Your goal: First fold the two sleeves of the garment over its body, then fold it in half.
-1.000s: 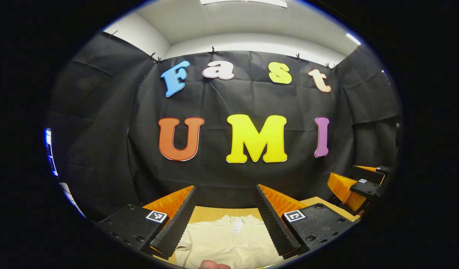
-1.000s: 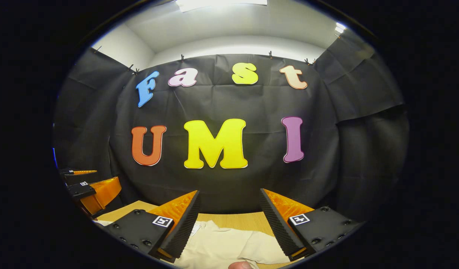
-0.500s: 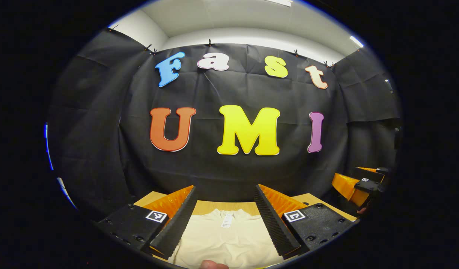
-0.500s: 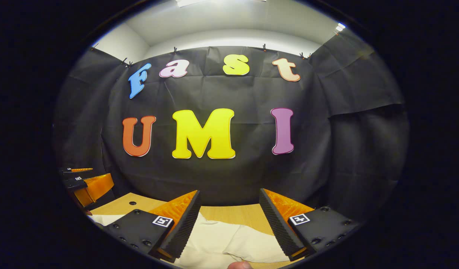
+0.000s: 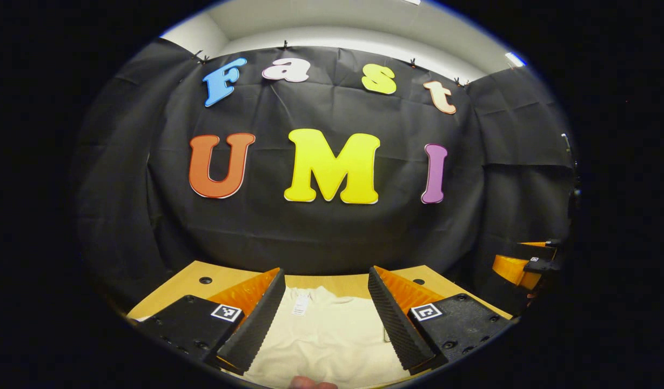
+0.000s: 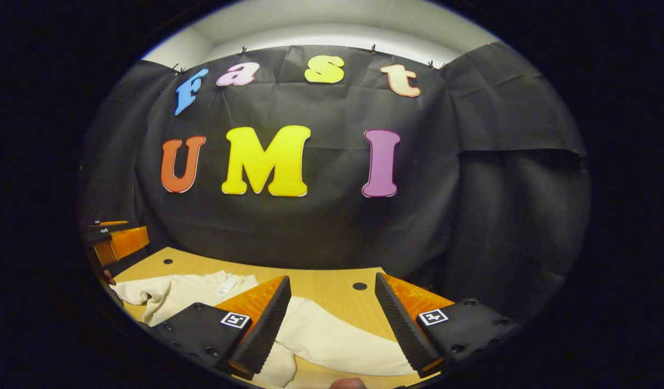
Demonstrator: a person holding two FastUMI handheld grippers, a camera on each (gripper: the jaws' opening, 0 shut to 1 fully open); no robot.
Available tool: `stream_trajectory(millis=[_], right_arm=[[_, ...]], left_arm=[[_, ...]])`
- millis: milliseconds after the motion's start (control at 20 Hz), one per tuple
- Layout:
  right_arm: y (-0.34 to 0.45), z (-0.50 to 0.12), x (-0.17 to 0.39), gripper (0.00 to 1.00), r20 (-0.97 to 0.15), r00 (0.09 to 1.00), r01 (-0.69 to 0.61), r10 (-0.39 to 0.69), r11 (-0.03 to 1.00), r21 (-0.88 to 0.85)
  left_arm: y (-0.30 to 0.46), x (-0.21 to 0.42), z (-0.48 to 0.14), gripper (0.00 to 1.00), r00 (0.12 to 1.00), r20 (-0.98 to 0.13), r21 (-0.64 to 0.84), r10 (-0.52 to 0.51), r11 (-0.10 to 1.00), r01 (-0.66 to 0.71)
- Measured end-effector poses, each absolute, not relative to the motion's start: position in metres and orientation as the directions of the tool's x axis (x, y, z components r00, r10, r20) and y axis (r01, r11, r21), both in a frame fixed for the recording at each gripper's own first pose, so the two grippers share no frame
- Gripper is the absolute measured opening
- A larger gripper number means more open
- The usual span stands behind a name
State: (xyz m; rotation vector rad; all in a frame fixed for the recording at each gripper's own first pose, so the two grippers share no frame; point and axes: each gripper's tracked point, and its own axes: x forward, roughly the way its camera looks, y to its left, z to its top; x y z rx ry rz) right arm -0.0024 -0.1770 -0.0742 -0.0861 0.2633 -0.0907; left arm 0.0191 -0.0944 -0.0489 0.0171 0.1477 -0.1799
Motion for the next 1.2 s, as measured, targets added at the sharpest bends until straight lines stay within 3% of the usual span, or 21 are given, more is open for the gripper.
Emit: stream_trajectory(millis=[300, 450, 700, 1000, 1200], right_arm=[[-0.241, -0.138, -0.039, 0.97, -0.460, 0.882, 0.075, -0.104, 0.994, -0.081], [-0.281, -0.165, -0.057, 0.97, -0.529, 0.832, 0.139, -0.167, 0.986, -0.093], [-0.324, -0.245, -0.082, 0.94, -0.733, 0.652, 0.198, -0.195, 0.977, -0.083], [-0.371, -0.307, -0.111, 0.97, -0.833, 0.500, 0.175, -0.237, 0.970, -0.171], [-0.384, -0.331, -0.106, 0.96, -0.853, 0.465, 0.169, -0.238, 0.969, -0.178]], left_arm=[[-0.113, 0.017, -0.062, 0.97, 0.960, -0.183, 0.033, -0.213, 0.974, 0.223], [-0.115, 0.017, -0.072, 0.98, 0.953, -0.214, 0.028, -0.216, 0.973, 0.227], [-0.123, 0.014, -0.097, 0.98, 0.924, -0.302, -0.009, -0.236, 0.970, 0.245], [-0.116, 0.010, -0.104, 0.98, 0.920, -0.332, 0.022, -0.208, 0.974, 0.228], [-0.111, 0.008, -0.106, 0.98, 0.919, -0.345, 0.050, -0.192, 0.974, 0.222]])
